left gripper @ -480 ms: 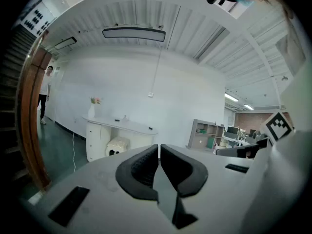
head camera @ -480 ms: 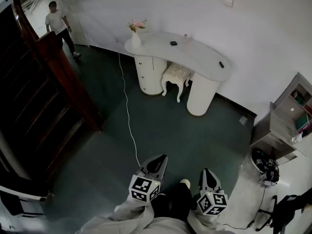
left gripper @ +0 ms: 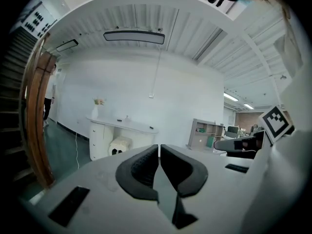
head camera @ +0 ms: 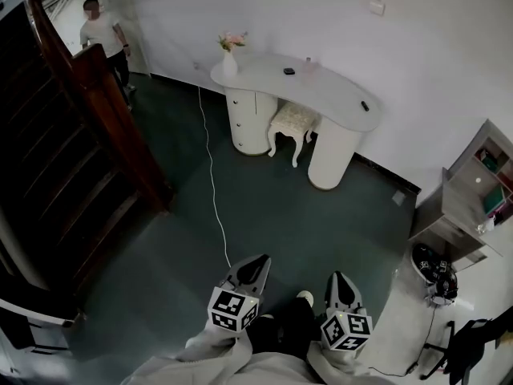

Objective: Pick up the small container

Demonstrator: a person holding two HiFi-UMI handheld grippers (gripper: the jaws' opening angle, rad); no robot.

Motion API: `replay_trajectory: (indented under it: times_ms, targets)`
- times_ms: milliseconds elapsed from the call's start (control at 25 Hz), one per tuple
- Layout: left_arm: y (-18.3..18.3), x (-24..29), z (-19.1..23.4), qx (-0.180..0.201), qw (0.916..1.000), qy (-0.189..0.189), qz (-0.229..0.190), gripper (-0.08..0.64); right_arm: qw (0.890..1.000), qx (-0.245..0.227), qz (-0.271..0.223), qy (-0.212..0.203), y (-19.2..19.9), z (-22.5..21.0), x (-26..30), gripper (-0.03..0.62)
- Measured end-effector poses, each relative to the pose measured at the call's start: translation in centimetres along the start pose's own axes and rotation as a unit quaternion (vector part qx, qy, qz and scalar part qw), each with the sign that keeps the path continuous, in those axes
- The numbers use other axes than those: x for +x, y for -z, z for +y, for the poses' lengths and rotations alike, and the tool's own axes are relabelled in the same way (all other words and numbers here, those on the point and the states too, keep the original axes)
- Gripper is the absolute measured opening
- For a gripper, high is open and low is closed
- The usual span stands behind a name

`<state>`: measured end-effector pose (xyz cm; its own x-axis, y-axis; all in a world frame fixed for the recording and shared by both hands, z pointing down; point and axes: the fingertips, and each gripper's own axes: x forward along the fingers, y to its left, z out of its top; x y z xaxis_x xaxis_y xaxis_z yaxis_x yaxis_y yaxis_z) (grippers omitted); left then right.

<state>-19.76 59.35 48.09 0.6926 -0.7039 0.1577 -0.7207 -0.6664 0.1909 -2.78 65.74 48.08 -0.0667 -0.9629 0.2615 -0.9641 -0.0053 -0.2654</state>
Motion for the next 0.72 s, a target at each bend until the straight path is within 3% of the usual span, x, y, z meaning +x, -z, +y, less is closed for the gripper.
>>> replay_trajectory:
  times_ms: [400, 720]
  targets:
    - [2.0, -1.4, 0.1, 0.003, 0.9998, -0.005, 0.021, 0.026, 1.000, 0.003, 0.016, -0.005, 1.5, 1.0, -0.3, 0.051]
    - [1.4, 0.3, 1.7, -0.001, 0.9997, -0.018, 0.014, 0.026, 1.000, -0.002, 0.022, -0.009, 0.9, 0.3, 2.0, 0.051]
